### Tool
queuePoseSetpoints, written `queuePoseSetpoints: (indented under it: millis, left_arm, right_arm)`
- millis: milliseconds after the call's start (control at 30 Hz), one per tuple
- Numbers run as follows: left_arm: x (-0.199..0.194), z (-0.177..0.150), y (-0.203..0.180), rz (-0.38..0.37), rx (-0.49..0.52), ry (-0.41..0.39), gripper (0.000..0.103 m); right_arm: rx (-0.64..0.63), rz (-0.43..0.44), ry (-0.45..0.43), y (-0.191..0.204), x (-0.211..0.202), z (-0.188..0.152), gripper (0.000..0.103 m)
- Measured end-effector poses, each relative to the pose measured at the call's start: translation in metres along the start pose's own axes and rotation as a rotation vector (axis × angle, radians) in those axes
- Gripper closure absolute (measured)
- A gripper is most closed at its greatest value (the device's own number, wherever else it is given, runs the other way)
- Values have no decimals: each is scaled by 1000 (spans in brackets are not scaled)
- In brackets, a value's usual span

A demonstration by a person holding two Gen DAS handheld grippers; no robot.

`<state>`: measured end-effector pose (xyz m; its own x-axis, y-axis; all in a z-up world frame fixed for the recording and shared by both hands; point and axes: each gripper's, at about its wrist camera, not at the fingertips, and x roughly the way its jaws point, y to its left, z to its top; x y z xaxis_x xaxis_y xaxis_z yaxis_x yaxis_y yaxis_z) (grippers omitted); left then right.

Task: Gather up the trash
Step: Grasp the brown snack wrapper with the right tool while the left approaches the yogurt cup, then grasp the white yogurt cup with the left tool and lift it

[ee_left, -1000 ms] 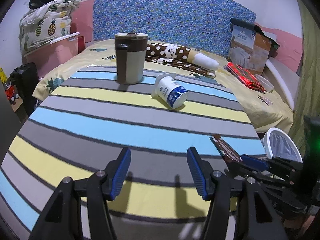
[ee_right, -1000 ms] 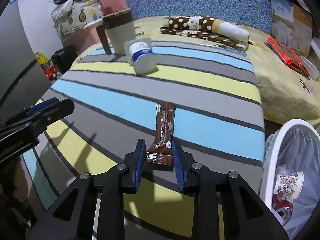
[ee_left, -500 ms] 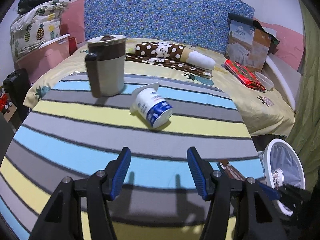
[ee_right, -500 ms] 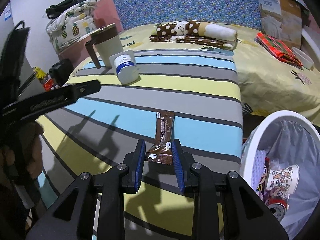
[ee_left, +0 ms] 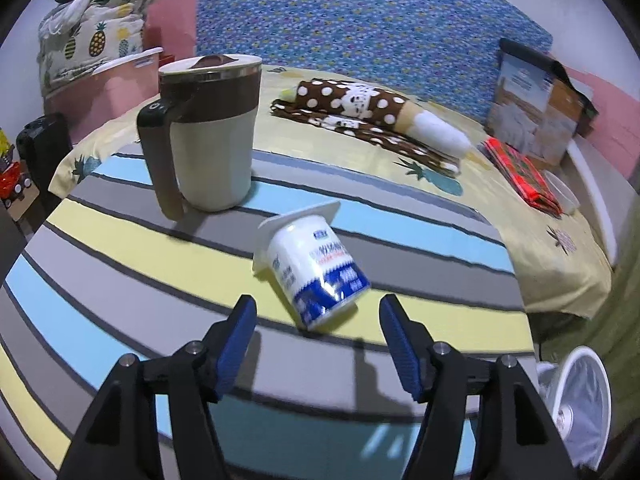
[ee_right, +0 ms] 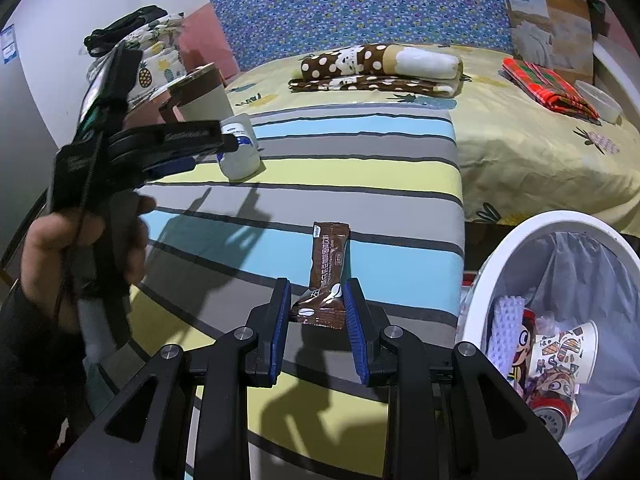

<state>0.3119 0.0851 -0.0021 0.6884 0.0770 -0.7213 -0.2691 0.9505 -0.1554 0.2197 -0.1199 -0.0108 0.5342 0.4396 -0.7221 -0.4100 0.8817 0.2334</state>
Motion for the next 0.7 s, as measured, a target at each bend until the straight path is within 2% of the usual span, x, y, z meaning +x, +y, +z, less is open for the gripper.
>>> queuePoseSetpoints:
  millis: [233,400,467,700]
  left_arm:
    - [28,8,-5,64,-33,10,33]
    - [43,6,-5,89,-2,42,35]
    - [43,3,-4,109,21,42,43]
    - [25,-8,-3,147,82,17,45]
  right_arm:
    - [12,-6,-1,-5,1,0,74]
    - [16,-9,-4,-7,2,0,74]
    - [15,-10,-4,-6,2,0,74]
    - [10,-13,-11,-5,-2,0,74]
